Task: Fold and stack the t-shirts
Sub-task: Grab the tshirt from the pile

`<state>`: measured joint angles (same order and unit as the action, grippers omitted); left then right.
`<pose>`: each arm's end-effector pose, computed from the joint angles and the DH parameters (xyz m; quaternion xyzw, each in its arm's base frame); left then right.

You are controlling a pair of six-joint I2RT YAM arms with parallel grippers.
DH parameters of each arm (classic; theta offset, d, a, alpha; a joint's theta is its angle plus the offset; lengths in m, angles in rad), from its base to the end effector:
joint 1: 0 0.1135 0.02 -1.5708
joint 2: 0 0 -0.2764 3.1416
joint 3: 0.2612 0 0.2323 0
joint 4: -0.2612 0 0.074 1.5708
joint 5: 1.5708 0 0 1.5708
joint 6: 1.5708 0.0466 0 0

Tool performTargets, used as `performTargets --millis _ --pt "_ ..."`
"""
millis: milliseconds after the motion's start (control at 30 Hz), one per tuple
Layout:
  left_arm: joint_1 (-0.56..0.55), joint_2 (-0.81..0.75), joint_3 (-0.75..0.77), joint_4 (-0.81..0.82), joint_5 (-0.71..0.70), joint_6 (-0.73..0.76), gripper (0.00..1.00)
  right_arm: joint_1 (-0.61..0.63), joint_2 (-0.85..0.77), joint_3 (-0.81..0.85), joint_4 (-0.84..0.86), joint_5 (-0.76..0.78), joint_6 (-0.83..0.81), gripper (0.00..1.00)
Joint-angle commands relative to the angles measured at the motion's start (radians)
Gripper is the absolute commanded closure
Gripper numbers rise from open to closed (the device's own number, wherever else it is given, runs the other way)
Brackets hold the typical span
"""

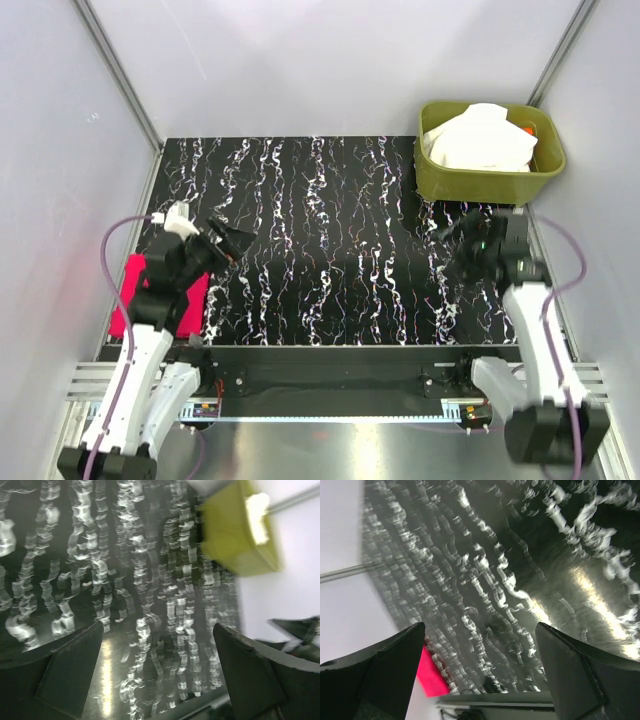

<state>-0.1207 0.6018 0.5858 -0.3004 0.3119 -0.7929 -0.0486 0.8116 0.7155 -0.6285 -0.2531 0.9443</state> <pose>0.1273 -0.0298 0.2895 -0.1777 0.7852 -0.3686 0.4648 0.1485 0.0045 0.2732 0.3853 0.8200 0.2801 0.3173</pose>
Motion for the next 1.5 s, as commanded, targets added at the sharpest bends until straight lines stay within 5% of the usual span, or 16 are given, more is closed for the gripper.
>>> performTargets --millis 0,67,200,333,433,667,767,1067,1233,1467 --pt "0.006 0.114 0.146 -0.210 -0.105 0.156 0.01 -0.005 0.208 0.296 -0.138 0.183 -0.185 0.00" --pt "0.006 0.151 0.212 -0.241 -0.140 0.176 0.01 -0.005 0.289 0.424 -0.284 0.291 -0.153 0.00" --pt "0.007 0.170 0.321 -0.310 -0.209 0.207 0.01 -0.019 0.455 0.651 -0.188 0.409 -0.289 0.03" --pt "0.006 0.197 0.417 -0.310 -0.041 0.390 0.01 -0.036 0.682 0.886 -0.148 0.482 -0.274 0.24" --pt "0.006 0.219 0.431 -0.266 0.049 0.446 0.01 -0.039 0.901 1.100 -0.145 0.497 -0.283 0.30" --pt "0.006 0.266 0.470 -0.259 -0.008 0.534 0.01 -0.056 1.462 1.674 -0.183 0.619 -0.407 0.25" --pt "0.006 0.283 0.486 -0.275 -0.031 0.561 0.01 -0.060 1.581 1.751 -0.097 0.633 -0.452 0.34" --pt "0.015 0.329 0.510 -0.315 -0.050 0.574 0.01 -0.062 1.689 1.754 0.084 0.702 -0.535 0.62" --pt "0.019 0.349 0.509 -0.301 -0.039 0.558 0.01 -0.063 1.698 1.786 0.098 0.733 -0.555 1.00" --pt "0.019 0.349 0.502 -0.261 -0.008 0.523 0.01 -0.062 1.547 1.819 0.147 0.764 -0.568 1.00"
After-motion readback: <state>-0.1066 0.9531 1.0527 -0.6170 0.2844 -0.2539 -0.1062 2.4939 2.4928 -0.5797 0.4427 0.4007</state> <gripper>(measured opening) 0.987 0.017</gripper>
